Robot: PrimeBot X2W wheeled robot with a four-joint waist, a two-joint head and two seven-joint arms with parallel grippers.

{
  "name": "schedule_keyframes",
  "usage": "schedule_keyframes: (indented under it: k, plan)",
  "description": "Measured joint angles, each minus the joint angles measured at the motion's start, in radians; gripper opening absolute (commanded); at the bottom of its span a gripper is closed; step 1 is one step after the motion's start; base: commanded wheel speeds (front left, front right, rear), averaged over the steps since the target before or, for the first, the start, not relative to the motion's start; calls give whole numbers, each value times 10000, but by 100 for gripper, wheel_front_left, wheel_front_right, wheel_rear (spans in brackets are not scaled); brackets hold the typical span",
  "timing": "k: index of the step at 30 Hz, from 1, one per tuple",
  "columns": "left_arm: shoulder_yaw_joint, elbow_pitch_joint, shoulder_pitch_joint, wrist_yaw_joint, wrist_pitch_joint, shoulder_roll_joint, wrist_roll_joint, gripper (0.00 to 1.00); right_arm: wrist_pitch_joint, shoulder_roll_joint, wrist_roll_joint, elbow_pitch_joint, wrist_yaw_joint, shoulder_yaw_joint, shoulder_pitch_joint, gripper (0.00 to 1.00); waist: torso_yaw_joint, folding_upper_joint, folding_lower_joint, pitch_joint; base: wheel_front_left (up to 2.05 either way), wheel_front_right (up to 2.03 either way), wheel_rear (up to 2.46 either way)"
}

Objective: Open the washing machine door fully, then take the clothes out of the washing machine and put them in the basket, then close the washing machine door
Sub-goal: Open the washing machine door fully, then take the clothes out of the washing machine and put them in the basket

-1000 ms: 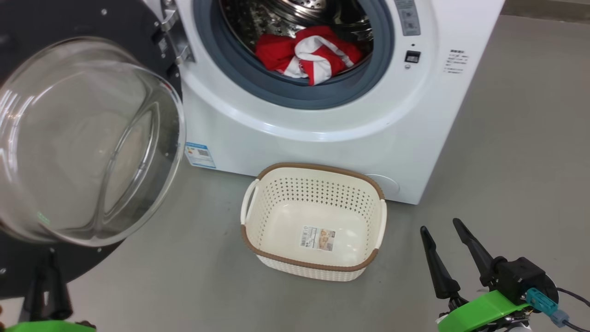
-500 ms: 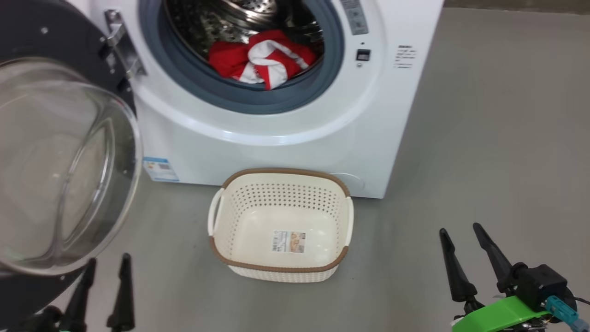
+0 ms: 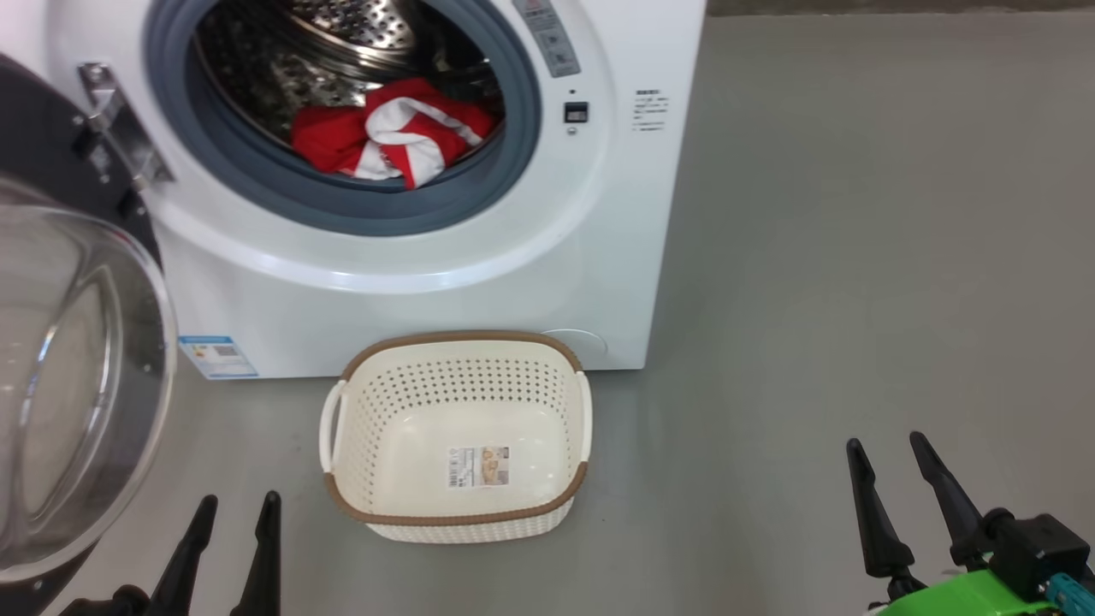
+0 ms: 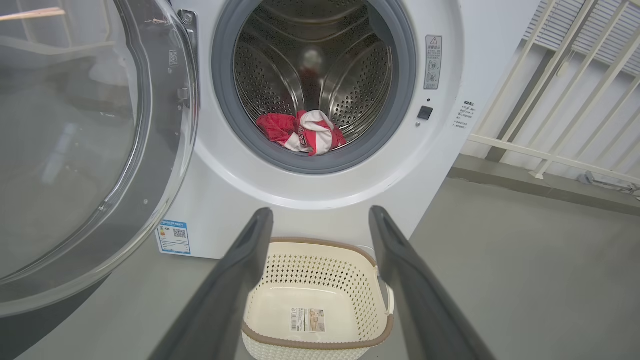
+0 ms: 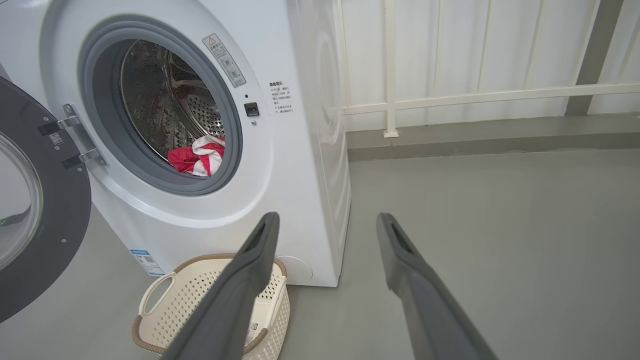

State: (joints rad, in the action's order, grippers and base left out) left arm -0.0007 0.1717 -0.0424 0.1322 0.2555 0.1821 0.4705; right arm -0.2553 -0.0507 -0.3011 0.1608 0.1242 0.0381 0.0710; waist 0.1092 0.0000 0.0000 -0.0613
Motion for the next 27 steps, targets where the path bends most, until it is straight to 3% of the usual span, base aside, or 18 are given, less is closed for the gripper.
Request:
schedule_keyframes:
  k: [9,27]
  plan:
    - [-136,-54,3,0,2,-4,0,100,0,2,2,-67,0,132,204,100,-433,0,1,-79,0,0,0]
    - [-190,-48,116,0,2,205,253,100,0,52,31,-82,0,150,152,100,-289,0,0,-217,0,0,0]
